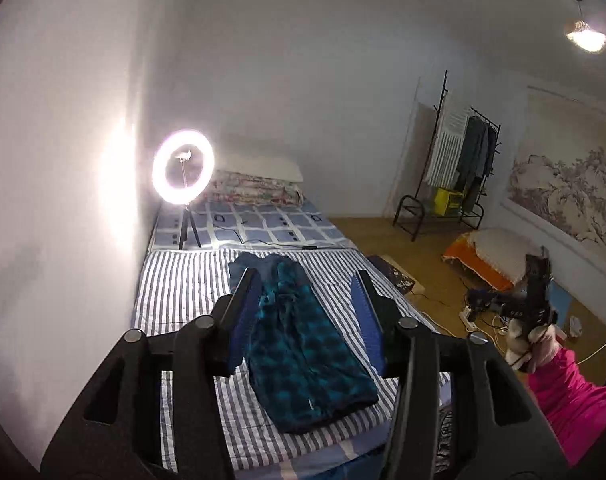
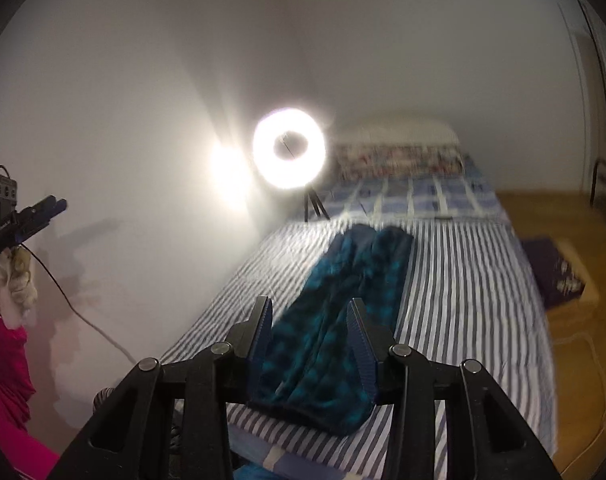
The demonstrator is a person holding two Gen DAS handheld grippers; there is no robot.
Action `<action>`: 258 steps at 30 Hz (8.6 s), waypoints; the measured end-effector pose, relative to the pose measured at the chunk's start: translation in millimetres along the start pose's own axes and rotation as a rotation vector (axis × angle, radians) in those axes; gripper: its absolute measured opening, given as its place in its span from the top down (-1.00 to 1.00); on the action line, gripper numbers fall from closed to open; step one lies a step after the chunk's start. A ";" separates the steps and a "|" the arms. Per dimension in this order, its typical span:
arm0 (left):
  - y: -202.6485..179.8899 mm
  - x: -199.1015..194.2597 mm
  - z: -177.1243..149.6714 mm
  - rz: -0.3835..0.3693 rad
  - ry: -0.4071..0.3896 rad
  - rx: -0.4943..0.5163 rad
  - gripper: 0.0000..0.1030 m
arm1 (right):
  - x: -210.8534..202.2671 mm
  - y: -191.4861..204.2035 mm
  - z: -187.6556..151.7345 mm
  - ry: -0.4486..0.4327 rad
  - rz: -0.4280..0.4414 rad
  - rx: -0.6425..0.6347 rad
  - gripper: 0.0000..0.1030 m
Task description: Fold large clothes
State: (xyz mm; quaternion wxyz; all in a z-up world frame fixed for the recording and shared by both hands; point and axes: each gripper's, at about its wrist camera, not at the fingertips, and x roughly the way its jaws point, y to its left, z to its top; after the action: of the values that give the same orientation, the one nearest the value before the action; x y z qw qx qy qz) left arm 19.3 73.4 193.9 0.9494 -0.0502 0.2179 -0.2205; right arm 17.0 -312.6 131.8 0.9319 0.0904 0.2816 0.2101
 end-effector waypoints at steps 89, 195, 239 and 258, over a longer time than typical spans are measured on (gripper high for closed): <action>78.4 309.0 -366.4 -0.106 0.718 -0.558 0.40 | 291.3 -91.9 -254.1 0.639 0.262 0.455 0.30; 82.9 464.3 -211.1 -0.017 0.521 -0.178 -0.10 | 416.3 -183.6 -99.1 0.415 0.000 0.240 -0.07; 245.7 621.2 -85.1 0.058 0.425 -0.340 -0.10 | 477.6 -261.2 49.9 0.231 -0.116 0.252 0.00; 290.0 742.3 -124.8 0.069 0.509 -0.434 -0.10 | 601.4 -323.4 39.7 0.275 -0.061 0.340 -0.02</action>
State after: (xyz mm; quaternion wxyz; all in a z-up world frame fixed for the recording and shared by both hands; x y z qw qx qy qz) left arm 679.7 6.7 -264.6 0.8386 -0.1873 0.4914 -0.1422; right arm 602.5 -338.1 -221.0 0.8619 0.2080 0.4402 0.1415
